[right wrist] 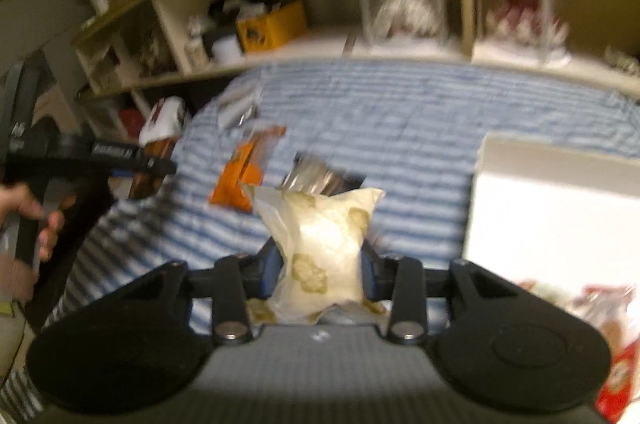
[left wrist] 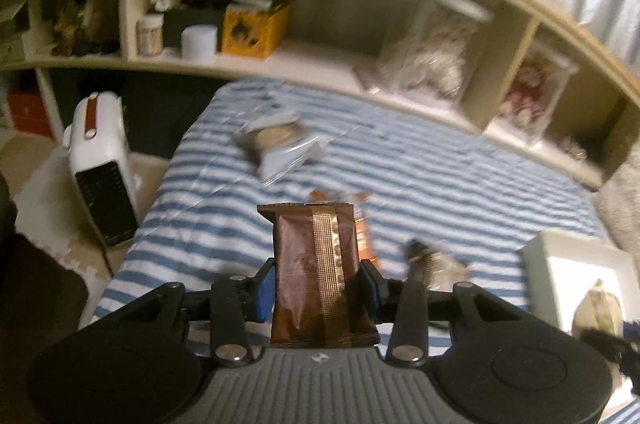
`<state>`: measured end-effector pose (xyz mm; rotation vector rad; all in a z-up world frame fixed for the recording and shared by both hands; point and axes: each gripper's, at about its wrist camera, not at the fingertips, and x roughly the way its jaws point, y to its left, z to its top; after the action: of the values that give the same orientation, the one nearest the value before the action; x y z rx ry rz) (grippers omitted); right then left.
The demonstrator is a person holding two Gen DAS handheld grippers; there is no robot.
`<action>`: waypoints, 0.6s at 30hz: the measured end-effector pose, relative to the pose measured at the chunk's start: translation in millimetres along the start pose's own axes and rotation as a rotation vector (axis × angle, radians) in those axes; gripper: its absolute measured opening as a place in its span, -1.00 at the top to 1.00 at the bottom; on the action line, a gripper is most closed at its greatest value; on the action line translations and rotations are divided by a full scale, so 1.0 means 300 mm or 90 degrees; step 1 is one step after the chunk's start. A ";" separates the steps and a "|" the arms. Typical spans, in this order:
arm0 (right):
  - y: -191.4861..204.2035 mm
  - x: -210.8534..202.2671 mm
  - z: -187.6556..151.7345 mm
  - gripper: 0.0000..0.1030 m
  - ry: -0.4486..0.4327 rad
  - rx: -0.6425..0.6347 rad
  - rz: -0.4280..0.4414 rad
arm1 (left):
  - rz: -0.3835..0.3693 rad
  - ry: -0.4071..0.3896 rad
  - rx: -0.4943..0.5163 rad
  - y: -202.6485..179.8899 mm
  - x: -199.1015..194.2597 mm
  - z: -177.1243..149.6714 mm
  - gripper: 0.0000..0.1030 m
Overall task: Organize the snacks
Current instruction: 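Carry both snacks into the white tray and open both grippers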
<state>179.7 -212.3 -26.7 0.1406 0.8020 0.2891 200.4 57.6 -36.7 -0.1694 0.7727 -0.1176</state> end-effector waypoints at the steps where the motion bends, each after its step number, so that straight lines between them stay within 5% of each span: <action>1: -0.009 -0.018 0.014 0.13 -0.010 0.004 -0.004 | -0.006 -0.007 0.001 -0.016 -0.012 0.001 0.15; 11: -0.170 -0.183 0.050 0.13 -0.066 0.063 -0.063 | -0.088 -0.081 0.027 -0.190 -0.156 -0.012 0.14; 18: -0.276 -0.298 -0.024 0.13 -0.083 0.096 -0.117 | -0.152 -0.087 0.060 -0.333 -0.202 -0.051 0.14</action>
<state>132.3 -318.6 10.4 0.2238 0.7013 0.0447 142.4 -31.9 13.5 -0.1778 0.6067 -0.3654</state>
